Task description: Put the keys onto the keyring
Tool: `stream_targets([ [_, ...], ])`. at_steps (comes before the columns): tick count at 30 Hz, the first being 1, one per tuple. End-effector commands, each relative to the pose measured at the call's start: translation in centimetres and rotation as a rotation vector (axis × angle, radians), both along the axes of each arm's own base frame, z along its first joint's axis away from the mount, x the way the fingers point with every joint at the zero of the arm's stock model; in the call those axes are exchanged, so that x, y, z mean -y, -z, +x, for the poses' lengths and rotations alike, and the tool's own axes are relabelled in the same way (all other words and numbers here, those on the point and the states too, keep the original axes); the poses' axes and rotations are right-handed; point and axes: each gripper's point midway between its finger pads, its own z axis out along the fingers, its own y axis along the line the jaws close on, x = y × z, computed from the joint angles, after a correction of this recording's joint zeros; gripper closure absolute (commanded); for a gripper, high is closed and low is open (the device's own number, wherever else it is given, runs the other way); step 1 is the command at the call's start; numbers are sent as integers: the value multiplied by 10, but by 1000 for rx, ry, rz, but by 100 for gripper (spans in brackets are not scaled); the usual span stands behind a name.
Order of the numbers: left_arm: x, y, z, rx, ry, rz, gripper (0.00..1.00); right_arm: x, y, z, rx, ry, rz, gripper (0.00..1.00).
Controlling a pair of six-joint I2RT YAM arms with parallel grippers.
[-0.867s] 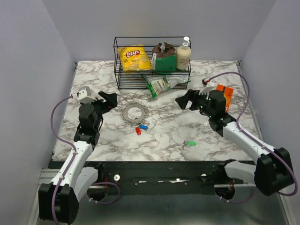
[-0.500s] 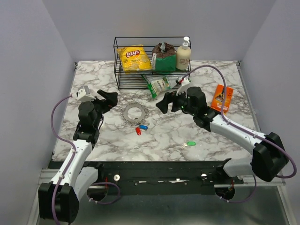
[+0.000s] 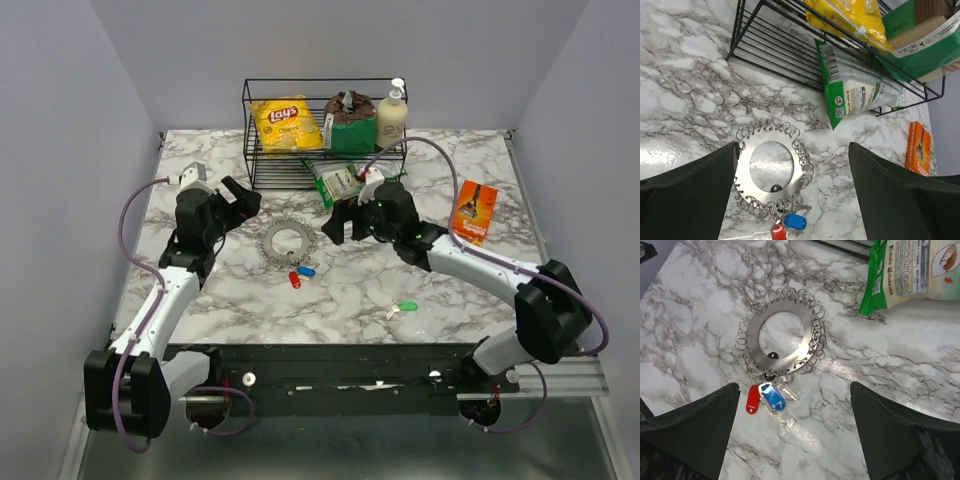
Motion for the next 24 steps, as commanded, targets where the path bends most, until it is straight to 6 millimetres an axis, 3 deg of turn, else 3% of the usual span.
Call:
stream_targets([
  [1, 10, 24, -12, -121, 78, 9, 1, -21, 16, -1, -55, -20, -31, 0],
  [8, 20, 38, -10, -214, 158, 26, 1, -45, 45, 2, -114, -52, -95, 5],
  [17, 31, 50, -10, -285, 244, 29, 1, -60, 60, -1, -117, -82, -139, 18],
  [24, 28, 26, -12, -321, 266, 83, 1, -71, 78, -6, -148, -113, -187, 24],
])
